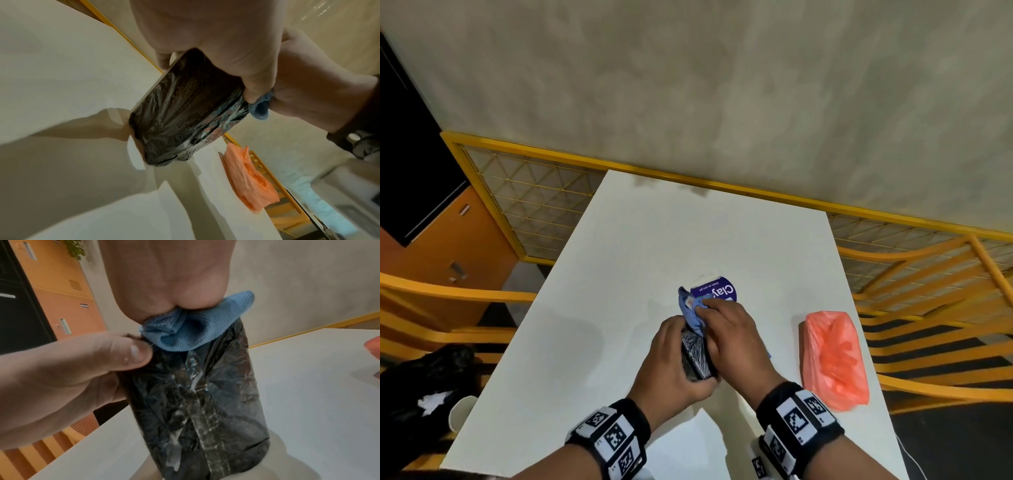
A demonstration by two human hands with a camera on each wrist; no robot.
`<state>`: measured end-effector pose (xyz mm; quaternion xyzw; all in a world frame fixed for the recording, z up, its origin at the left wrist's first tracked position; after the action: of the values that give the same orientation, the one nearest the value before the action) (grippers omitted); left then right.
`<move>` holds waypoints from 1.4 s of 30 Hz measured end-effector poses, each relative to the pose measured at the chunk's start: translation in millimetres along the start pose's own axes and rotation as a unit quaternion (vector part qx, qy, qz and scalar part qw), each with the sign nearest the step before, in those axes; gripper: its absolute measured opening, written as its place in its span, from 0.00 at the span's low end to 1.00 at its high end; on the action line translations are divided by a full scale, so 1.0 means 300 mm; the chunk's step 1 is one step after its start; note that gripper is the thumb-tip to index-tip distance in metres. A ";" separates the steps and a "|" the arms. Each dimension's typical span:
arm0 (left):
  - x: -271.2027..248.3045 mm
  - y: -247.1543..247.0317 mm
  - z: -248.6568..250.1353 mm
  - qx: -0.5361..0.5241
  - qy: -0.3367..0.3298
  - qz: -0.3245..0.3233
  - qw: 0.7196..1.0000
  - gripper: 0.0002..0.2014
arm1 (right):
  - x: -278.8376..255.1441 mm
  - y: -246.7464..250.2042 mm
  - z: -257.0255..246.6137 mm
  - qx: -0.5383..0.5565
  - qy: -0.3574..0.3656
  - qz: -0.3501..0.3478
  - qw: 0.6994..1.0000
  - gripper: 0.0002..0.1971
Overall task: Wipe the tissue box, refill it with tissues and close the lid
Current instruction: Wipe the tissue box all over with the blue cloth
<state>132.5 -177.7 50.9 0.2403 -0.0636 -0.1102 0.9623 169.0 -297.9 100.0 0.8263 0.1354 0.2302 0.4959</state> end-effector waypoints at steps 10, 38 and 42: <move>0.003 -0.011 -0.015 0.045 0.027 -0.002 0.999 0.51 | 0.046 0.062 0.203 0.067 -0.145 0.054 0.986 0.13; 0.052 -0.032 0.032 0.062 0.021 0.019 0.998 0.35 | -0.063 0.048 0.065 -0.015 0.016 -0.019 1.000 0.17; 0.057 -0.040 0.021 0.058 0.067 0.005 0.996 0.43 | -0.037 0.044 0.127 -0.012 -0.057 -0.011 0.998 0.18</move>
<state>145.7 -195.0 51.7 0.3021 -0.0065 -0.0852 0.9495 179.0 -338.1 93.6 0.8306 0.1135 0.1787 0.5151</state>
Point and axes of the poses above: each hand's wrist, its own x-axis towards the middle knuckle, its own y-axis out of the back of the hand, z = x × y, the point moved 6 cm from there along x, towards the middle knuckle, and after that the axes turned 9 degrees about -z, right-handed, at the moved point
